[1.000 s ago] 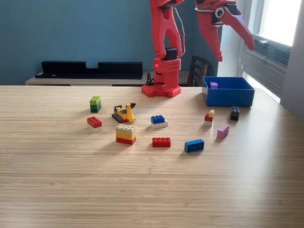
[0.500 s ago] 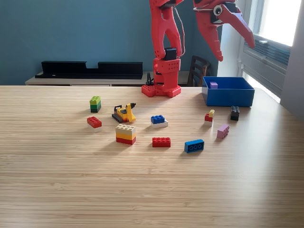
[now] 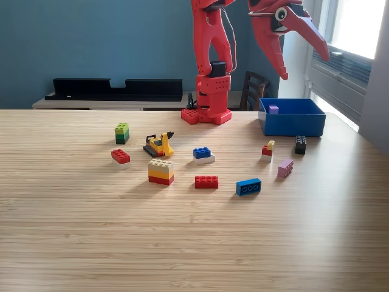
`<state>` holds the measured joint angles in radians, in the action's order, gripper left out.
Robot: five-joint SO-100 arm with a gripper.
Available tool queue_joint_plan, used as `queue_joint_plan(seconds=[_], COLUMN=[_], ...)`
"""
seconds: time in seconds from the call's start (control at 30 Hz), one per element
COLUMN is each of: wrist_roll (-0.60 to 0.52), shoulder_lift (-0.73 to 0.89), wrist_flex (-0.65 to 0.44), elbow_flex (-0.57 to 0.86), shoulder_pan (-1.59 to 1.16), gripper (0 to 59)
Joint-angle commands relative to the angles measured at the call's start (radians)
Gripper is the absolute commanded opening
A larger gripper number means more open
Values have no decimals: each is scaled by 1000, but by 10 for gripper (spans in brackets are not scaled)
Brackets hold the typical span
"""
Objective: Grasp a lego block and put it in the bin.
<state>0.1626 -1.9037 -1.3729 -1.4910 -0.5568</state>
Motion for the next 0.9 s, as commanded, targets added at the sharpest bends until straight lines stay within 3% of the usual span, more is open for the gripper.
queue_joint_plan(seconds=[0.03, 0.5, 0.7, 0.9], wrist_roll=[-2, -5, -25, -41], shoulder_lift=[-52, -51, -49, 28], wrist_flex=[63, 322, 316, 232], elbow_flex=[-14, -273, -279, -179], shoulder_pan=[58, 407, 436, 431], gripper=[355, 370, 365, 368])
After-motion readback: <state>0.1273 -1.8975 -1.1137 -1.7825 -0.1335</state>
